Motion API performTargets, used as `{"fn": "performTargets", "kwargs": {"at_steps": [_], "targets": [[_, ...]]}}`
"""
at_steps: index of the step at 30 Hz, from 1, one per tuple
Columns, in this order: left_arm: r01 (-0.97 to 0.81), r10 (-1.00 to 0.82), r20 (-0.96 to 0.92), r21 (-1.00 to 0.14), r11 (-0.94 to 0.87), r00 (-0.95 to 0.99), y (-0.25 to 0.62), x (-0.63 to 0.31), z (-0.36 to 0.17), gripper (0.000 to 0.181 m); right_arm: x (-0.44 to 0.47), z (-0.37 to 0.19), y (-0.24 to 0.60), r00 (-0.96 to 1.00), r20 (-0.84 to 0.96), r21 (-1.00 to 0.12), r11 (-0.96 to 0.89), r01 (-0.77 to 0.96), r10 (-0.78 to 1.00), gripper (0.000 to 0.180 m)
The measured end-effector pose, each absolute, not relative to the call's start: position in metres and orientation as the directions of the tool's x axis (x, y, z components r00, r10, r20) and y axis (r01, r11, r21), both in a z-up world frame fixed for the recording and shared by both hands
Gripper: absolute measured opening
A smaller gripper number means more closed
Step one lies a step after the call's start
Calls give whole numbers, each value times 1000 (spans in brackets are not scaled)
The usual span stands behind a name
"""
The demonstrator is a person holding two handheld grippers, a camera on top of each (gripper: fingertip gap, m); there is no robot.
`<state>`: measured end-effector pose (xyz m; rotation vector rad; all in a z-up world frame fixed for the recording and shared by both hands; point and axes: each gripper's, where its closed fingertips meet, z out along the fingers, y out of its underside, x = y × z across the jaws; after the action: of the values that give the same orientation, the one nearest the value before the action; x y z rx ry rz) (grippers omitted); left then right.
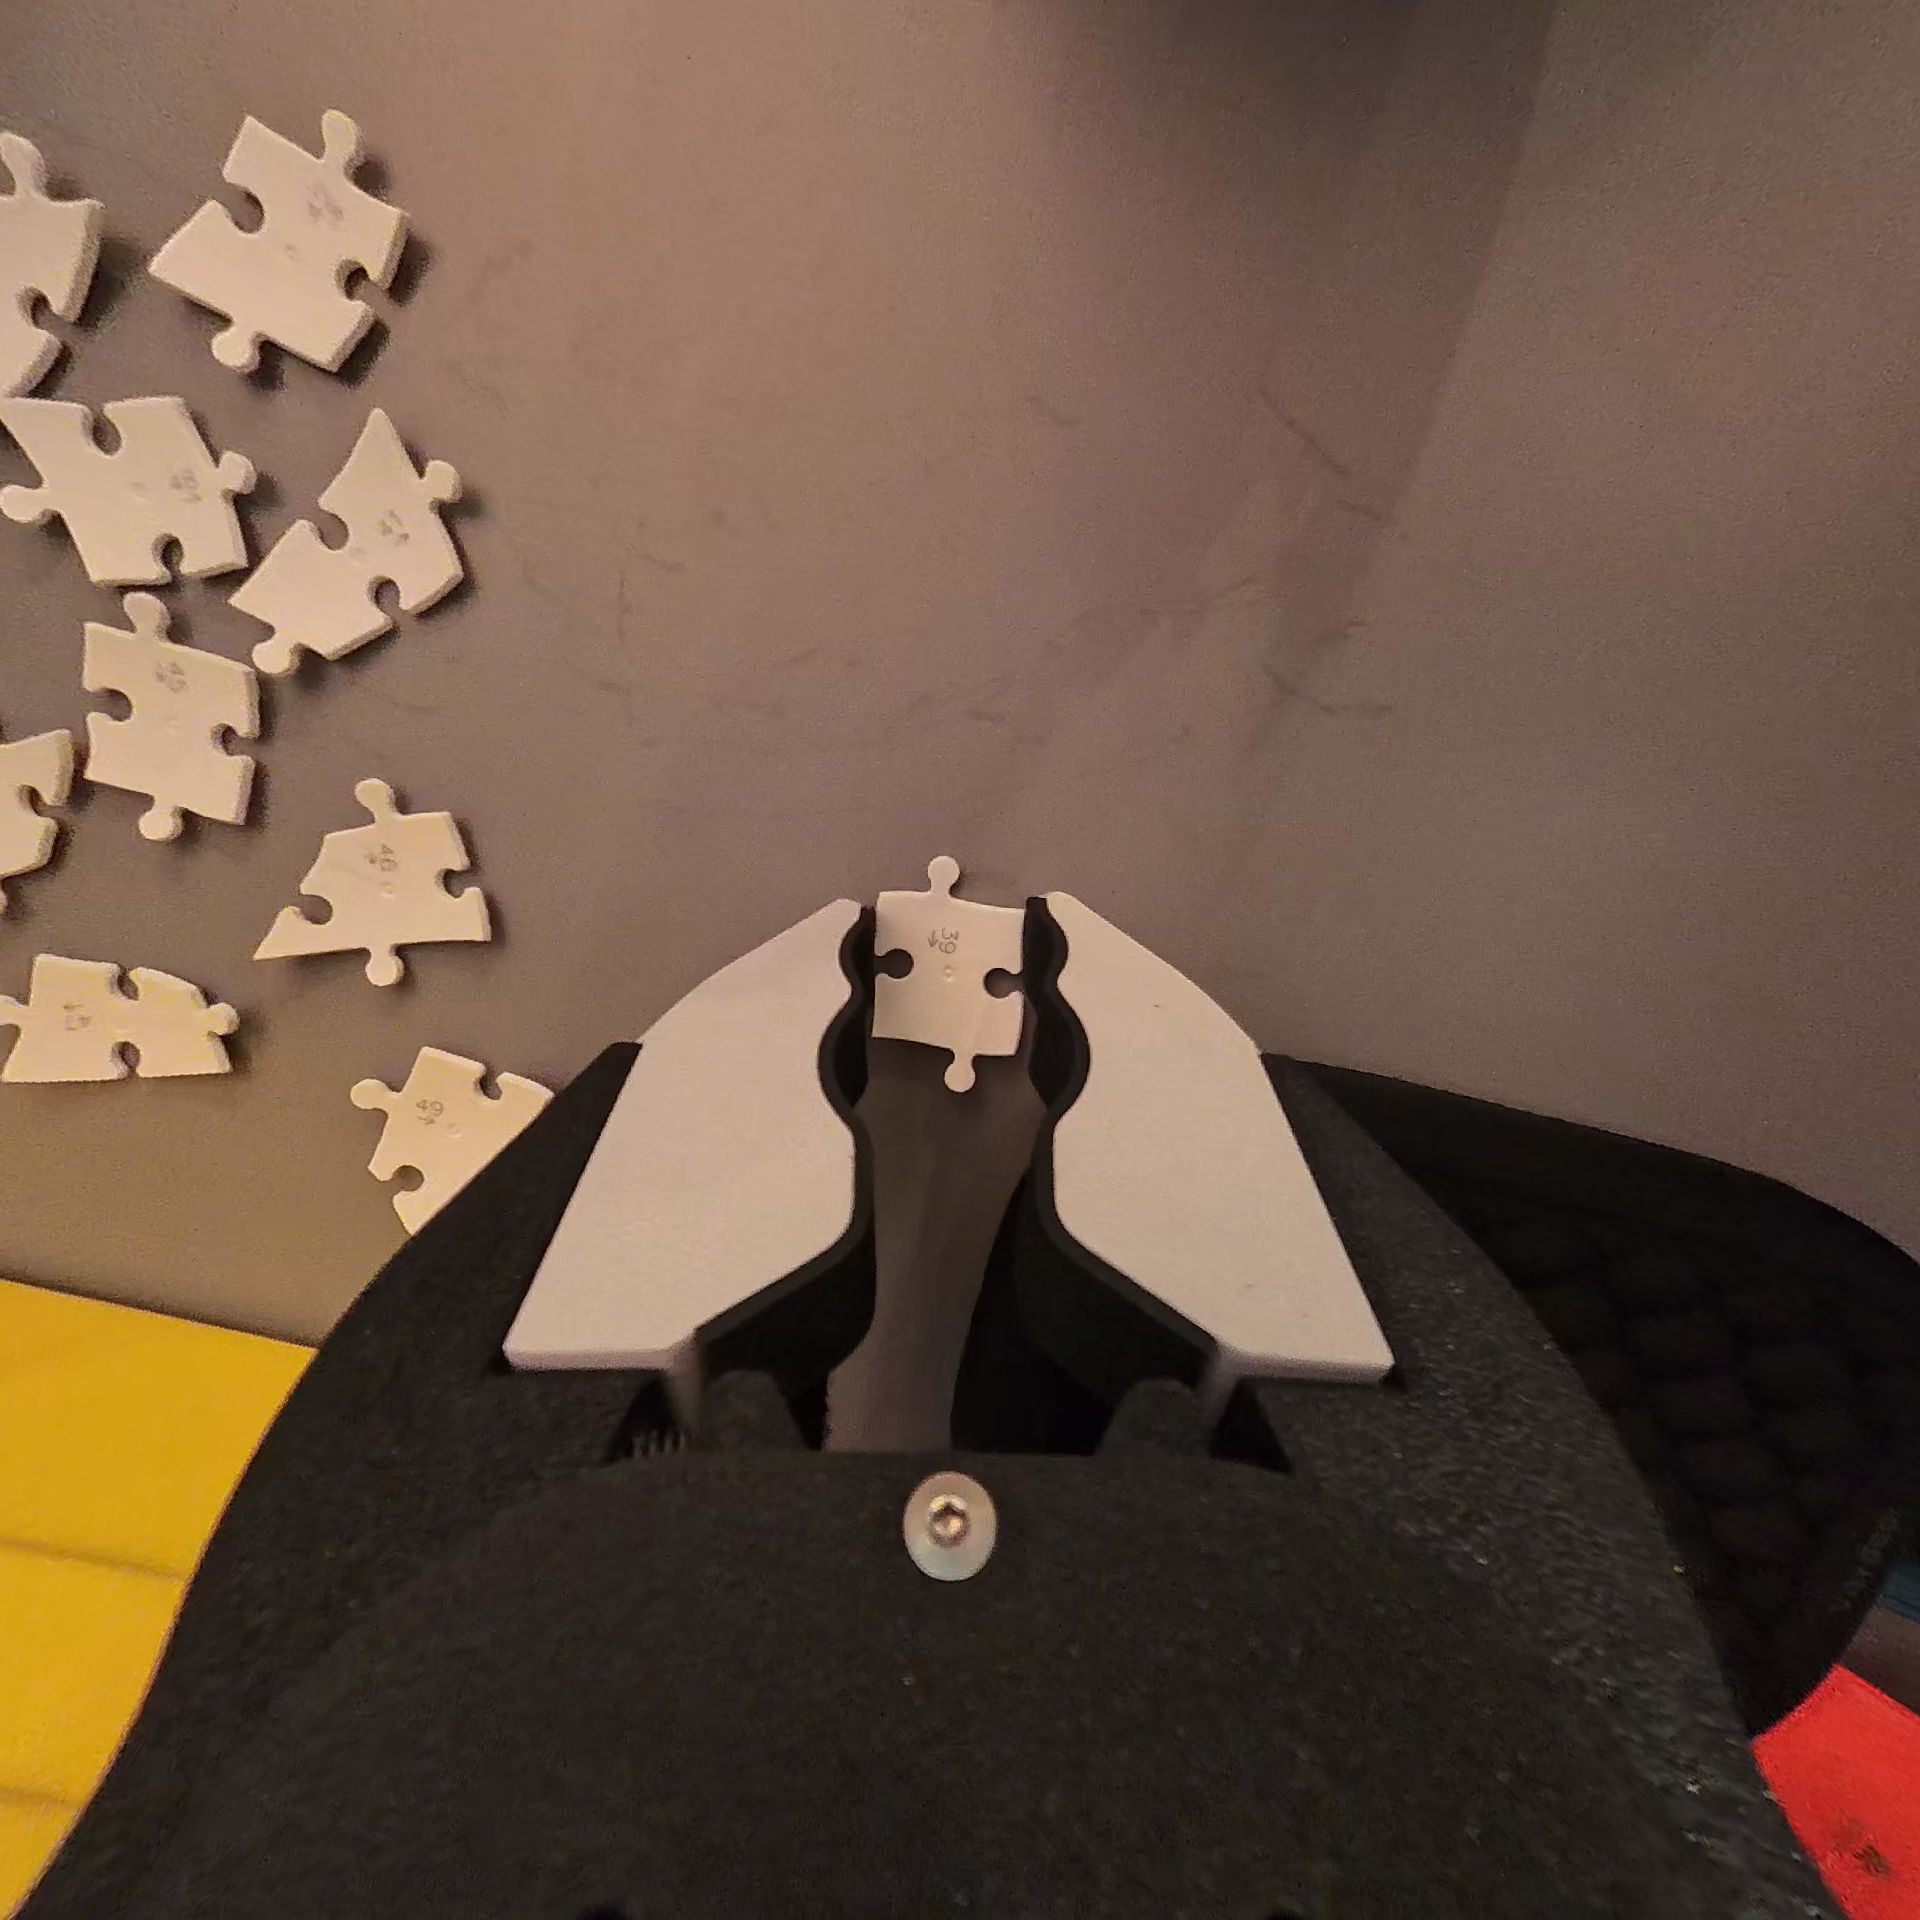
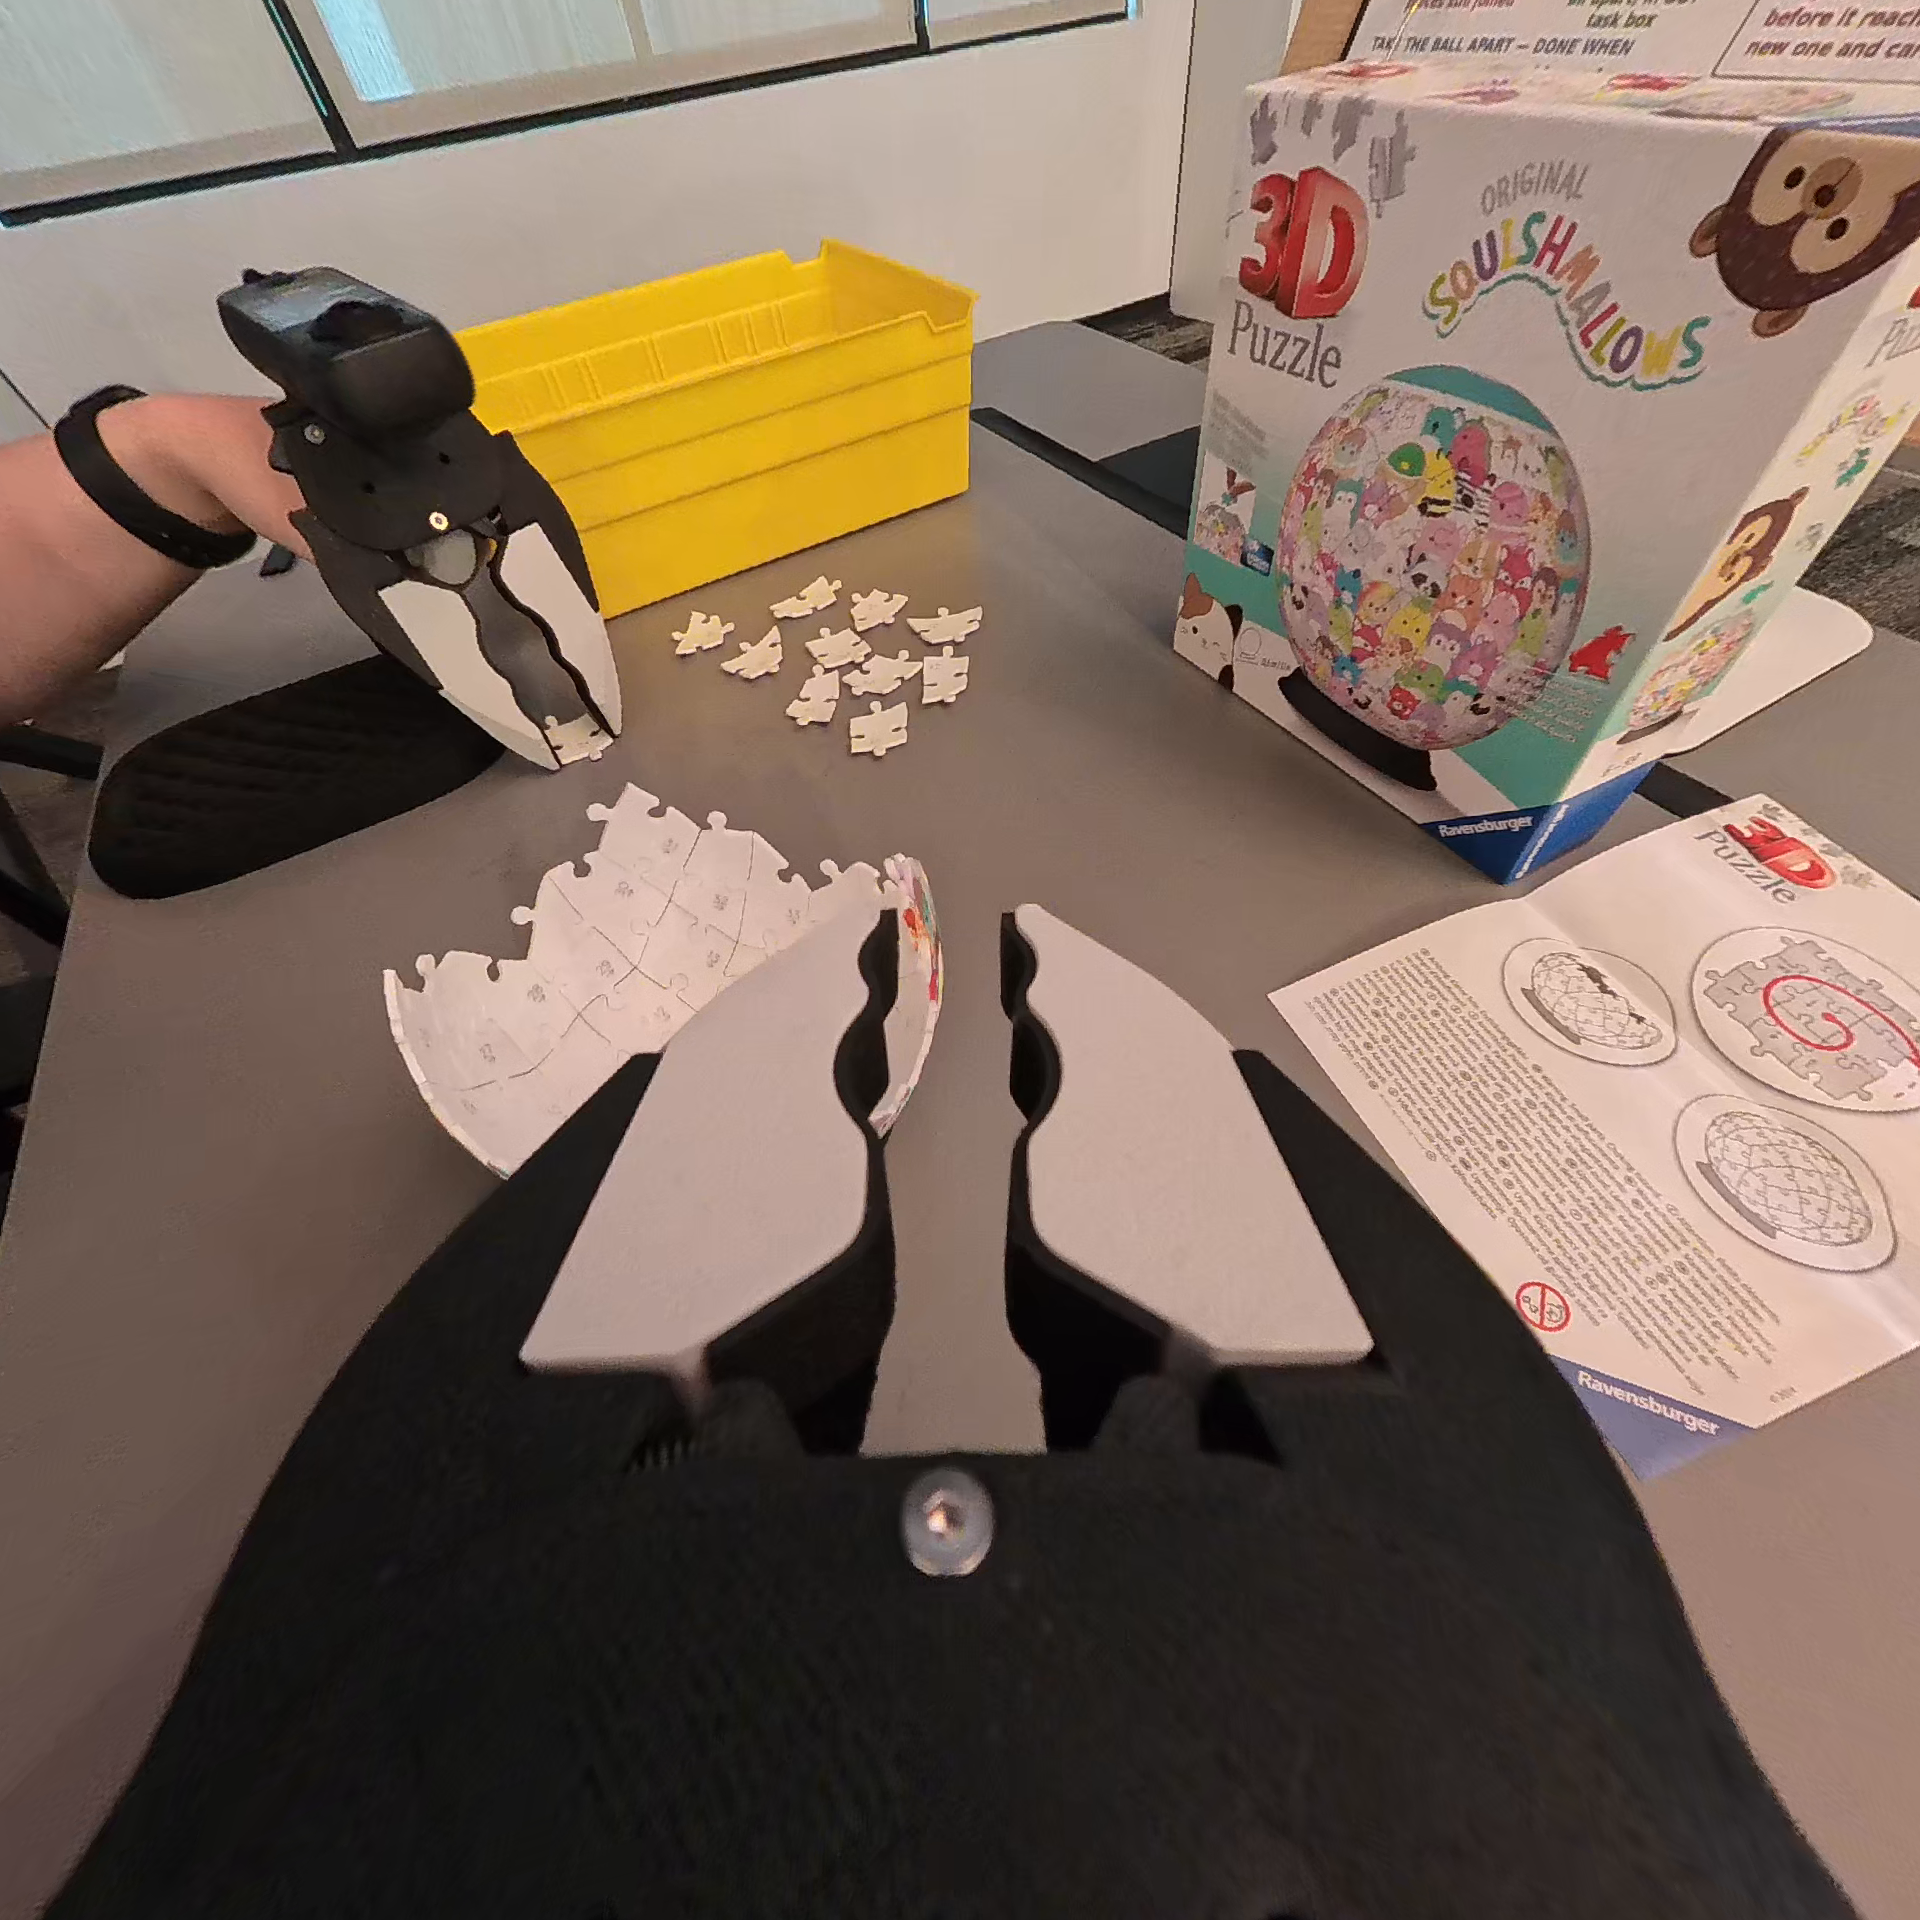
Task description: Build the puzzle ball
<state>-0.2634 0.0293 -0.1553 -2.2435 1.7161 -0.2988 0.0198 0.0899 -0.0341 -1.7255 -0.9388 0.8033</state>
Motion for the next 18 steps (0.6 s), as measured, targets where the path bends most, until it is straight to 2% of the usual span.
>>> {"fn": "performTargets", "kwargs": {"at_steps": [4,6,9,13,15,18], "targets": [[-870,-941,-83,-413,-267,328,36,-262,-147,27,20,-28,88,485,-66,-954,-197,224,872,19],[-820,-915,-123,-500,-277,384,40,-255,-132,27,20,-19,85,491,-19,-964,-146,222,871,19],[-657,-853,-121,-694,-293,507,40,-235,-93,27,7,12,60,500,71,-981,-30,190,863,20],[-229,-822,136,-924,-307,553,11,-192,-22,27,-35,39,-16,449,185,-980,130,151,874,27],[-31,-824,284,-939,-342,491,-10,-170,2,27,-55,28,-45,448,198,-979,149,141,872,27],[147,-806,425,-904,-402,413,-33,-142,14,27,-84,1,-76,442,193,-977,130,169,876,32]]}}
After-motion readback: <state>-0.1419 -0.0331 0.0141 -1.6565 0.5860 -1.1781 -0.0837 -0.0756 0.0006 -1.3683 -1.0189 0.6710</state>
